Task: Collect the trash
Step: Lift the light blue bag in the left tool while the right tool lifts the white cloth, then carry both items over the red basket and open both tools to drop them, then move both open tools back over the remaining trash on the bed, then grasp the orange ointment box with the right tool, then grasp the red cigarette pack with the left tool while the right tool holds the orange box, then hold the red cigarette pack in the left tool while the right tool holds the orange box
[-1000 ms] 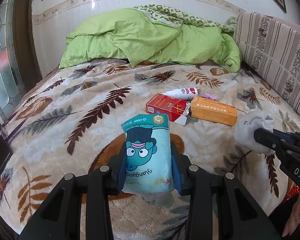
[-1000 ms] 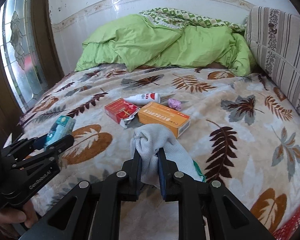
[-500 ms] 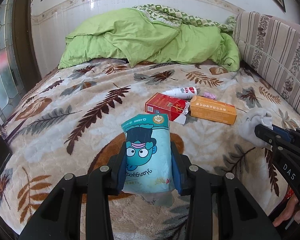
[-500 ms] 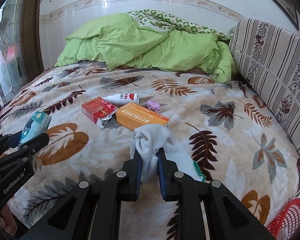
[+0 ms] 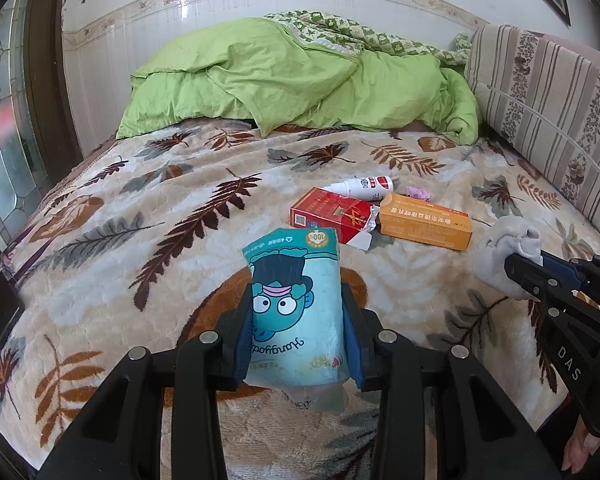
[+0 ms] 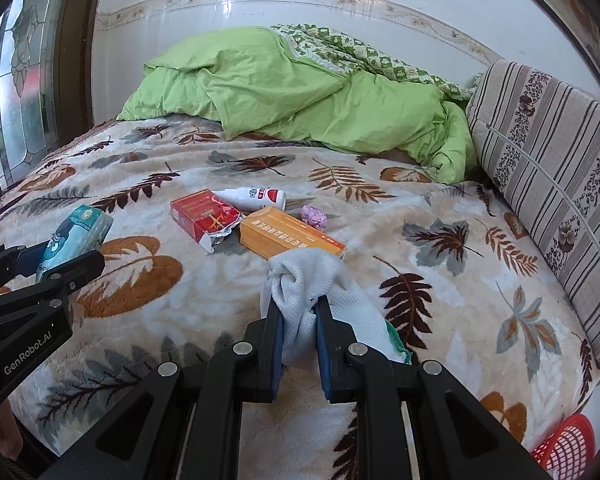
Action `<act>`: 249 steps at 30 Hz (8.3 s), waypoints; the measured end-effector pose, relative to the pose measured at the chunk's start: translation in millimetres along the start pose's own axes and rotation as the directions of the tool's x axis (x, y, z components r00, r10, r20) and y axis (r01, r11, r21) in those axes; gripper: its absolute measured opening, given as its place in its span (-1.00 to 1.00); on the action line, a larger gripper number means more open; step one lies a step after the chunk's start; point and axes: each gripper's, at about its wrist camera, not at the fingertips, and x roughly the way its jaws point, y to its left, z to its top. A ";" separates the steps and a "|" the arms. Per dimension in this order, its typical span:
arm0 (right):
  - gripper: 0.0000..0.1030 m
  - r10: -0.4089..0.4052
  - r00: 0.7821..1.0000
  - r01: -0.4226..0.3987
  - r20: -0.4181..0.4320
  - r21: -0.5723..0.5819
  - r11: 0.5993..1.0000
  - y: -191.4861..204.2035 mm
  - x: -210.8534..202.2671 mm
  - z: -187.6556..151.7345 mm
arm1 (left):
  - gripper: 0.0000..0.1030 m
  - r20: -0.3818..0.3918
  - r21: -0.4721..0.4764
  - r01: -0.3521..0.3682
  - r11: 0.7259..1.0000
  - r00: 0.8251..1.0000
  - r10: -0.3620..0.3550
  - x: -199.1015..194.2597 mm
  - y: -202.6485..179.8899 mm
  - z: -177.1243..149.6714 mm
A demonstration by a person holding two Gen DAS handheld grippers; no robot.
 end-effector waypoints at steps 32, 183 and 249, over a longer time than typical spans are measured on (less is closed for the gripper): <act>-0.70 -0.015 1.000 0.015 0.006 -0.042 0.999 8.7 -1.8 0.0 | -0.28 0.000 0.000 0.004 1.000 1.000 -0.004 0.4 0.7 -0.9; -0.05 0.246 0.968 -0.196 -0.040 0.489 0.850 -134.0 72.1 45.1 | 0.56 -0.360 0.294 0.450 0.843 0.869 -0.339 136.9 -80.3 66.5; -0.05 0.245 0.969 -0.244 -0.008 0.092 0.965 -12.6 14.3 33.0 | 0.30 0.046 0.018 -0.087 0.996 0.995 0.086 9.4 -0.6 35.1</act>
